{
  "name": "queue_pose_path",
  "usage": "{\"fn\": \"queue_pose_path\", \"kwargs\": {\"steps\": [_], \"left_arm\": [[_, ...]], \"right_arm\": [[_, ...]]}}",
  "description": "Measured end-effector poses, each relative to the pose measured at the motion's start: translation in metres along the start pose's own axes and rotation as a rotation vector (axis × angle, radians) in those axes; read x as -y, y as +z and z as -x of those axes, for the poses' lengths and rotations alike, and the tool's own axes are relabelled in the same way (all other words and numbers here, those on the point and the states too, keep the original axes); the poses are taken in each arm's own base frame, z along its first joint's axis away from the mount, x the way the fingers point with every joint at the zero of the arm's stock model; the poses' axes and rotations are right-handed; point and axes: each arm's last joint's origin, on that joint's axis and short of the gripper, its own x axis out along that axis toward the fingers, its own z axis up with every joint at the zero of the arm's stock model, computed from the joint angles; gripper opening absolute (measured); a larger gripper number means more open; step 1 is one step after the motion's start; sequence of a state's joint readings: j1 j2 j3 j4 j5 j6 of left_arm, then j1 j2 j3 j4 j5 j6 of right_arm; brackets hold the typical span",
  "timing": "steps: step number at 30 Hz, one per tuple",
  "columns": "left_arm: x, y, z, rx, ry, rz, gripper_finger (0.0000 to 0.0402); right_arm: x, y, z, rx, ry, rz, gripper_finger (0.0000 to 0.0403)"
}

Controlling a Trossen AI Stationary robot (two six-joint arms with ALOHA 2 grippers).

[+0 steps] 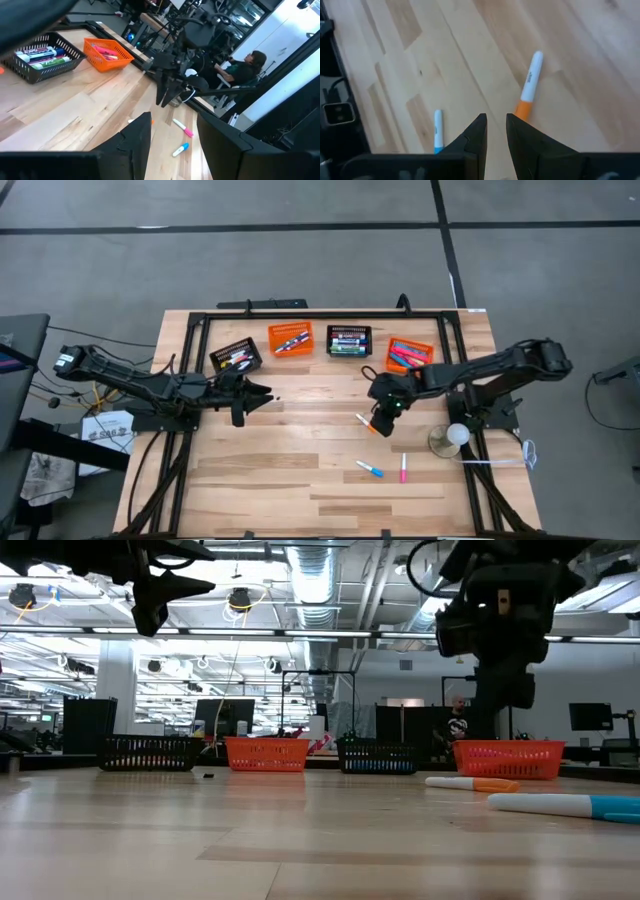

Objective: Pick & Place Markers
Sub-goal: Put the white orange marker into the left black bin

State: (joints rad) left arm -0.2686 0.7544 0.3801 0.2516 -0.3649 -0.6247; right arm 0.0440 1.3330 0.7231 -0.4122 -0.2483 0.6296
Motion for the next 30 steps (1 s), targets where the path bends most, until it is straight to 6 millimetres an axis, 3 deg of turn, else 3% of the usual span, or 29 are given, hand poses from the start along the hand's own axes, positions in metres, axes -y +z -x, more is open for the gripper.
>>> {"fn": "queue_pose_path", "kwargs": {"steps": [7, 18, 30], "left_arm": [[0.0, 0.0, 0.0, 0.0, 0.0, 0.001, 0.0159], [0.0, 0.0, 0.0, 0.001, 0.0, 0.001, 0.0159], [0.0, 0.0, 0.0, 0.003, -0.002, -0.011, 0.0159]], "right_arm": [[0.004, 0.002, -0.003, -0.062, 0.069, -0.058, 0.0063], [-0.001, 0.008, -0.002, -0.036, 0.162, 0.006, 0.0071], [-0.003, 0.011, -0.002, -0.002, 0.174, 0.032, 0.0204]]}}
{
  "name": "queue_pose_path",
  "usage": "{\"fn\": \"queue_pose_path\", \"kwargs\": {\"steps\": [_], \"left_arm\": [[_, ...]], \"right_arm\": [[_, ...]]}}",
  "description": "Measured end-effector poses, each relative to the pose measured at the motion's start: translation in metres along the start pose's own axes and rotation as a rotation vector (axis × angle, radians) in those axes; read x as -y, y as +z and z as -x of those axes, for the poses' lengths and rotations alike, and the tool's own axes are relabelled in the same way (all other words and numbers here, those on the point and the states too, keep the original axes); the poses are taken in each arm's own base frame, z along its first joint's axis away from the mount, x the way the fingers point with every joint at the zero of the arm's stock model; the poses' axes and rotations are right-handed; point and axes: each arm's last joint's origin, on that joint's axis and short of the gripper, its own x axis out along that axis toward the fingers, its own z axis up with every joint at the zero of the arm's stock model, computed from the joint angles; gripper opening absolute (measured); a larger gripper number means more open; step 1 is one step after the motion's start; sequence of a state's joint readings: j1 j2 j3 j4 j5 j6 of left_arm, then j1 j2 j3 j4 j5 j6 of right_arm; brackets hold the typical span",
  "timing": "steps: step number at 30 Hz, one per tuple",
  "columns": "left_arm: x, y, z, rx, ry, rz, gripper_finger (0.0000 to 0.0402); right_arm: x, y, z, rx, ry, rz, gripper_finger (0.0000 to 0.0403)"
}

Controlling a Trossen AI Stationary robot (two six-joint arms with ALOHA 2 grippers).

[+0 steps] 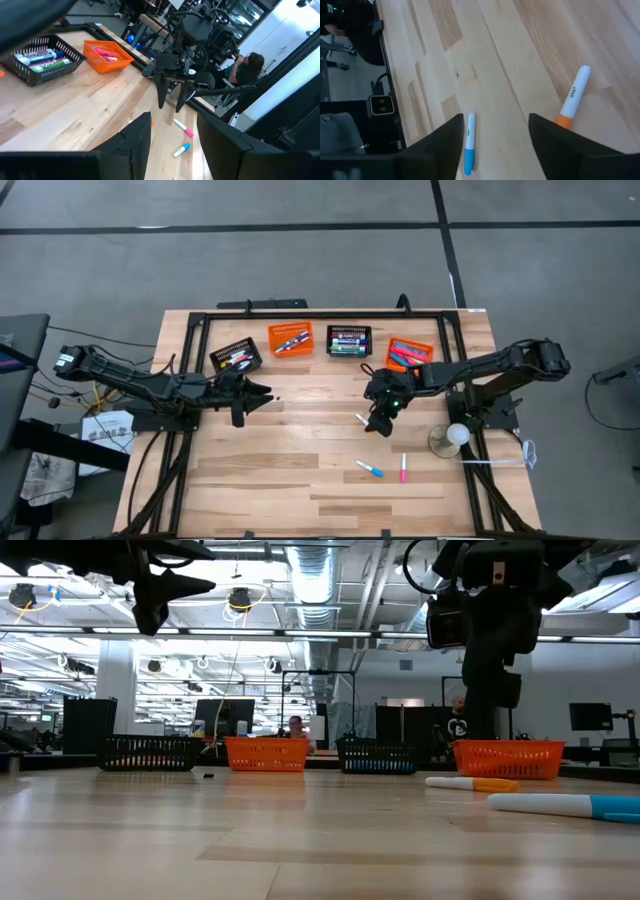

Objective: Pick & Place Markers
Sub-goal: Put the white orange marker into the left black bin

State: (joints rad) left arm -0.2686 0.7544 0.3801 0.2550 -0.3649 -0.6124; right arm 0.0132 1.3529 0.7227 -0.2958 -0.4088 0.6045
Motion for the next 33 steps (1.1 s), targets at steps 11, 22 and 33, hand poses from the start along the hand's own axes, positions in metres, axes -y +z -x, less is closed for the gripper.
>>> {"fn": "queue_pose_path", "kwargs": {"steps": [11, 22, 33], "left_arm": [[0.004, 0.007, 0.009, 0.004, -0.108, -0.132, 0.0159], [0.005, 0.013, 0.016, 0.038, -0.143, -0.133, 0.0159], [0.005, 0.013, 0.016, 0.034, -0.142, -0.132, 0.0159]], "right_arm": [[0.0, 0.001, -0.001, 0.08, -0.111, -0.011, 0.0243], [-0.007, -0.02, -0.014, 0.013, -0.26, -0.015, 0.0244], [-0.012, 0.001, -0.037, -0.192, -0.444, 0.031, 0.0244]]}}
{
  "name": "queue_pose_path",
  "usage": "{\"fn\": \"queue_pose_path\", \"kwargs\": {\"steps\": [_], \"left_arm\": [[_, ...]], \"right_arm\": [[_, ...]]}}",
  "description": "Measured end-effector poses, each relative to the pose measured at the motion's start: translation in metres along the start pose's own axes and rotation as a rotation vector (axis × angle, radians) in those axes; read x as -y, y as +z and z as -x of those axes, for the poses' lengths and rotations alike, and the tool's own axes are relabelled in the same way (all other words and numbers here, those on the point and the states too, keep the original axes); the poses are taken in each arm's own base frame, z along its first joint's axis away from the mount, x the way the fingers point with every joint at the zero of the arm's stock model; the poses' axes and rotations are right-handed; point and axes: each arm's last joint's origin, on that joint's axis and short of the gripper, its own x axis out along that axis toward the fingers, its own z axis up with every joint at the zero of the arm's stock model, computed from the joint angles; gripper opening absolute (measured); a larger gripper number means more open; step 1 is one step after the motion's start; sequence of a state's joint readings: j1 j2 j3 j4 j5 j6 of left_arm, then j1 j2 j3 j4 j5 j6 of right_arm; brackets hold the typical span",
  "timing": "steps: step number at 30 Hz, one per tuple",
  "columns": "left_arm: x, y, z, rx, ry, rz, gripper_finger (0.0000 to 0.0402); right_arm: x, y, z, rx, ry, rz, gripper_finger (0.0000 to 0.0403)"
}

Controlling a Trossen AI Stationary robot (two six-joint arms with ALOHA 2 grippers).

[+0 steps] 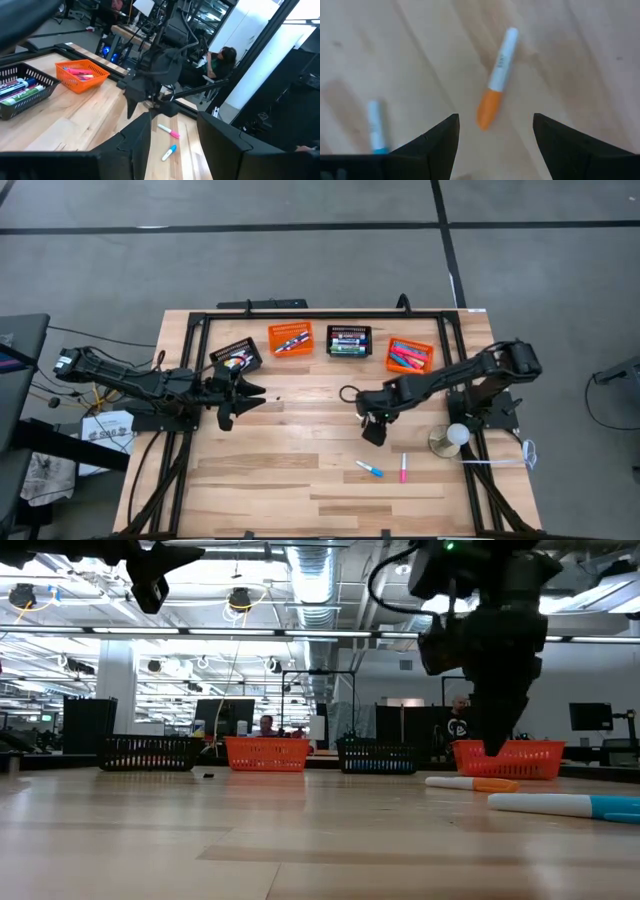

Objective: Pick & Place Markers
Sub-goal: Put the white orange marker into the left black bin

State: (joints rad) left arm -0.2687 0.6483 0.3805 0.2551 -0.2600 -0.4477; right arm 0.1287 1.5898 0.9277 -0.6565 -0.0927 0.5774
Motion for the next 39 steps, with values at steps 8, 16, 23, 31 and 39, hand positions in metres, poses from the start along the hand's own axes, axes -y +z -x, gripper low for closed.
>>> {"fn": "queue_pose_path", "kwargs": {"steps": [8, 16, 23, 31, 39], "left_arm": [[0.0, 0.0, 0.0, -0.001, -0.004, 0.001, 0.0159], [0.0, 0.0, 0.0, -0.007, -0.013, -0.001, 0.0159], [0.0, 0.0, 0.0, -0.008, -0.014, -0.004, 0.0159], [0.0, 0.0, 0.0, -0.008, -0.014, -0.006, 0.0159], [0.0, 0.0, 0.0, -0.008, -0.013, -0.006, 0.0159]], "right_arm": [[-0.004, 0.013, -0.017, -0.076, -0.086, 0.022, 0.0244], [-0.003, 0.015, -0.036, -0.117, -0.122, -0.008, 0.0244], [0.001, 0.016, -0.049, -0.151, -0.158, -0.027, 0.0244], [0.0, 0.017, -0.044, -0.109, -0.161, -0.02, 0.0244], [0.0, 0.018, -0.044, -0.104, -0.167, -0.019, 0.0244]]}}
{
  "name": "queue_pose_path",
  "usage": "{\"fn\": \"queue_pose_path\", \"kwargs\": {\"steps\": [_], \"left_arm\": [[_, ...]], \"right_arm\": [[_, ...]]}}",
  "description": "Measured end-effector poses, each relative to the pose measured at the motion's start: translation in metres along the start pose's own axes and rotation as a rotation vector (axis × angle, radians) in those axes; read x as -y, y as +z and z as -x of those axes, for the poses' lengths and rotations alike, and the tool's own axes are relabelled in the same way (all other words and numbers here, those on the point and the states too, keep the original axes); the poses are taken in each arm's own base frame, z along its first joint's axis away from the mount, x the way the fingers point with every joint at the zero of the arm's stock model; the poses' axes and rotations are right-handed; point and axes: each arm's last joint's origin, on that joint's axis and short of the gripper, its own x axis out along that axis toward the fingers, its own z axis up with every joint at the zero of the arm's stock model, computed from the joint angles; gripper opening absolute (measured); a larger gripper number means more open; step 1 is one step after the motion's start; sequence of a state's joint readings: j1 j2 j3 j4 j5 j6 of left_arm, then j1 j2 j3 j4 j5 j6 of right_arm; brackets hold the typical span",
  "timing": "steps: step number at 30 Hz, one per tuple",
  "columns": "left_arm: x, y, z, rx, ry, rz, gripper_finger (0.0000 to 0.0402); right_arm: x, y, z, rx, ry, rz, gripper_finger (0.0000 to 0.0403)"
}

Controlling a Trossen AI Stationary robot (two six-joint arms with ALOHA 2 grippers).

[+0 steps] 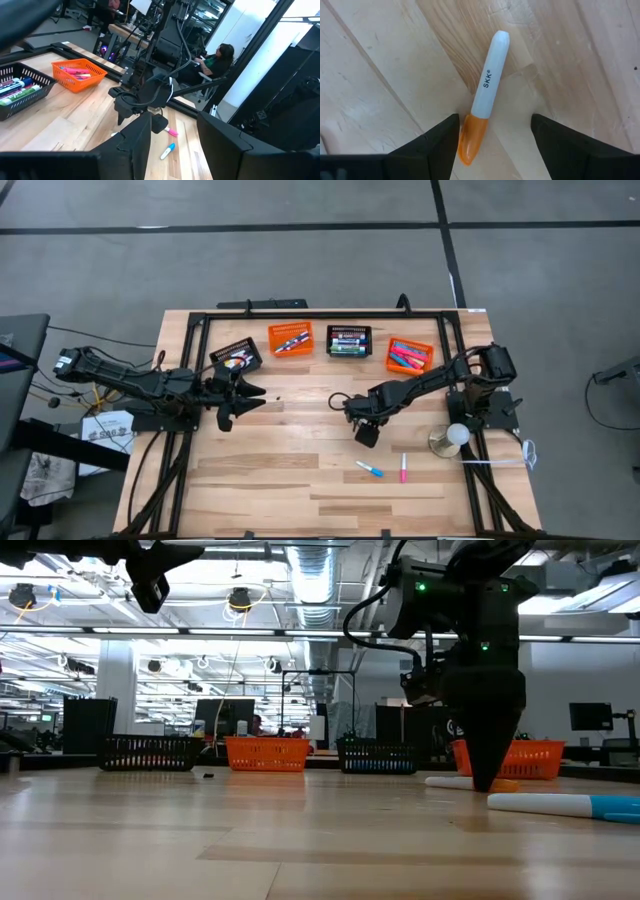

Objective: Pick & Place Markers
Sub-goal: Put the white orange marker into the left black bin

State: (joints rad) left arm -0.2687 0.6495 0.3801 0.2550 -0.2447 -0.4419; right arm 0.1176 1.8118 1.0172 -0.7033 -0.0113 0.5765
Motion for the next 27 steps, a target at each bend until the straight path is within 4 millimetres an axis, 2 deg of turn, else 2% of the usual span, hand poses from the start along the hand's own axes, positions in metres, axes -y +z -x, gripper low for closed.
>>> {"fn": "queue_pose_path", "kwargs": {"steps": [7, 19, 27], "left_arm": [[0.0, 0.0, 0.0, 0.0, 0.001, 0.0, 0.0159], [0.0, 0.0001, 0.0, 0.001, 0.0, 0.01, 0.0159], [0.0006, 0.0014, 0.0, 0.015, -0.006, 0.015, 0.0159]], "right_arm": [[0.0002, 0.0002, -0.0003, 0.005, -0.006, -0.036, 0.0227], [0.0007, 0.0013, -0.0004, 0.017, -0.011, -0.046, 0.0096], [0.0038, 0.005, -0.0002, 0.023, 0.007, -0.062, 0.0034]]}}
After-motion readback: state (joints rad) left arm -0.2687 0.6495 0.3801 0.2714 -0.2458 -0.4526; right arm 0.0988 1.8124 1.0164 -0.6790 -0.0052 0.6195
